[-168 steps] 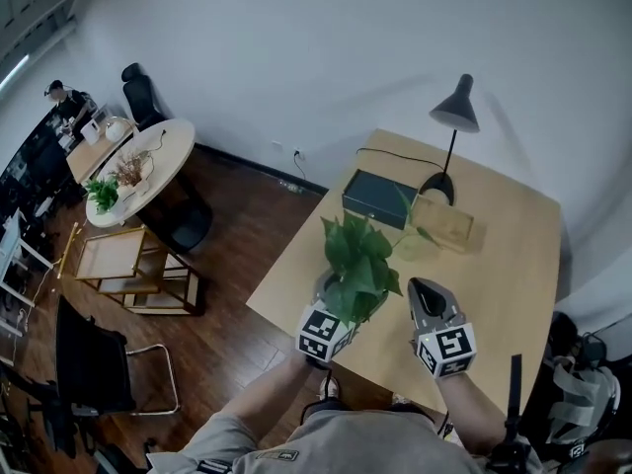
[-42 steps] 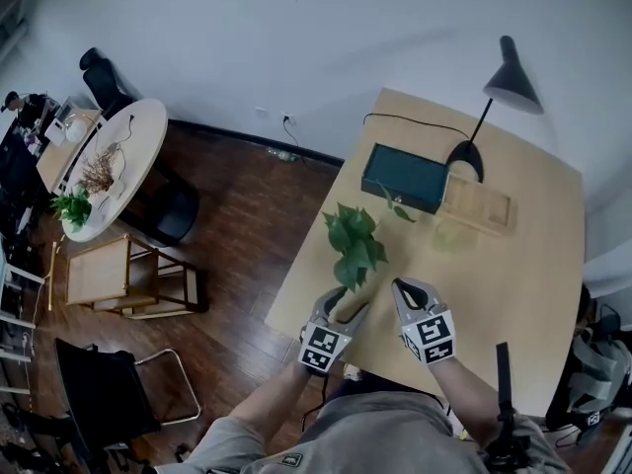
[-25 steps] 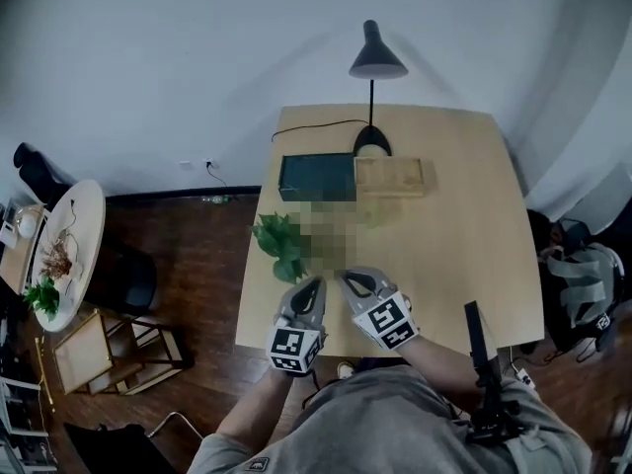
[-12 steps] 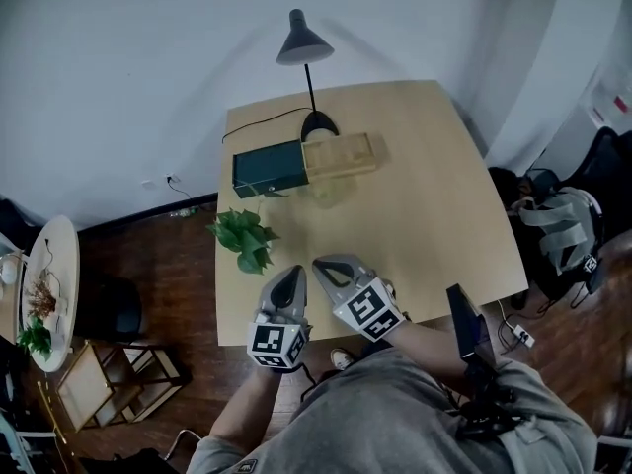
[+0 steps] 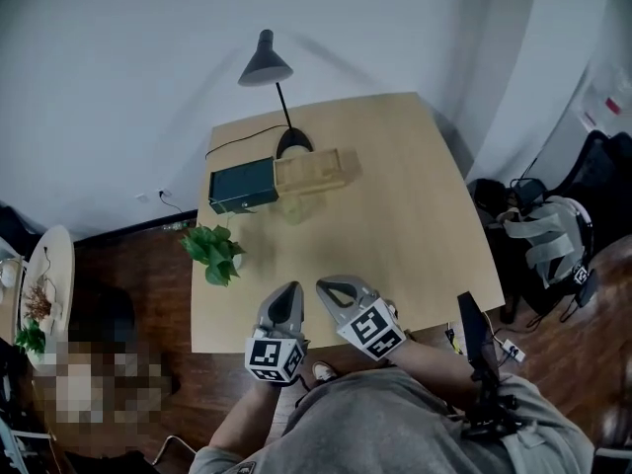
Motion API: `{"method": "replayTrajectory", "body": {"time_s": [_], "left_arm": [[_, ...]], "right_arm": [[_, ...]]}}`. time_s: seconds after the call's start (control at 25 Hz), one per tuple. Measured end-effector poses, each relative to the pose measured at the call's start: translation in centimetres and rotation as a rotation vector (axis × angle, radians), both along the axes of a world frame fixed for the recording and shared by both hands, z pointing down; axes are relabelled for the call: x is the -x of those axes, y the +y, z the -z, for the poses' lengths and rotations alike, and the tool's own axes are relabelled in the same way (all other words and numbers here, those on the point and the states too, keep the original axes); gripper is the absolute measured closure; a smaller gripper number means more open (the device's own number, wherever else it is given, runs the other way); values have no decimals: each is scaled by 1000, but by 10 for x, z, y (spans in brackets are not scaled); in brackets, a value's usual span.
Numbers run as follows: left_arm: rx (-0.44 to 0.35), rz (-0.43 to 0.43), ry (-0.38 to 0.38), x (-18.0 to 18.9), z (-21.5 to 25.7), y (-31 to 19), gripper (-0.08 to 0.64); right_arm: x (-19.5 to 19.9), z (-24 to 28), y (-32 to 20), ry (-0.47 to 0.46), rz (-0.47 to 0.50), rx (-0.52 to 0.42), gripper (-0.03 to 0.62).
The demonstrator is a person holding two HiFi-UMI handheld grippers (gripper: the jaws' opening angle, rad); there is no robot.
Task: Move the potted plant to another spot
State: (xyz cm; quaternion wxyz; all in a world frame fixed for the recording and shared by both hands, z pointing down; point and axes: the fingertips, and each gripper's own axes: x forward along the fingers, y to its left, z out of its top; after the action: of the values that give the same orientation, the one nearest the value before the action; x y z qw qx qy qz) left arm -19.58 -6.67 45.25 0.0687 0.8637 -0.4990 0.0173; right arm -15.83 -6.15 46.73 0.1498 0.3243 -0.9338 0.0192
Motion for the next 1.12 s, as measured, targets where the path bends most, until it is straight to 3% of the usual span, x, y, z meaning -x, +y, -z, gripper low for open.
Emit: {"method": "replayTrajectory", "body": {"time_s": [0.2,0.4,0.8,1.12], "left_arm": [[16,-23,14,-71,-4,16,557],[20,-41,-3,-117,-11,29,557],[8,-13,-2,-159,-9,39,557],[-20,-17,-11,-166,3,48,557]], "right_arm": [[-78,-9,12,-13,-53,40,586],[-126,-17,19,-15,-82,44,587],[-167,-5,29,-30,-68,9,586],[-175,-1,34,-27,-69,4,588]]}}
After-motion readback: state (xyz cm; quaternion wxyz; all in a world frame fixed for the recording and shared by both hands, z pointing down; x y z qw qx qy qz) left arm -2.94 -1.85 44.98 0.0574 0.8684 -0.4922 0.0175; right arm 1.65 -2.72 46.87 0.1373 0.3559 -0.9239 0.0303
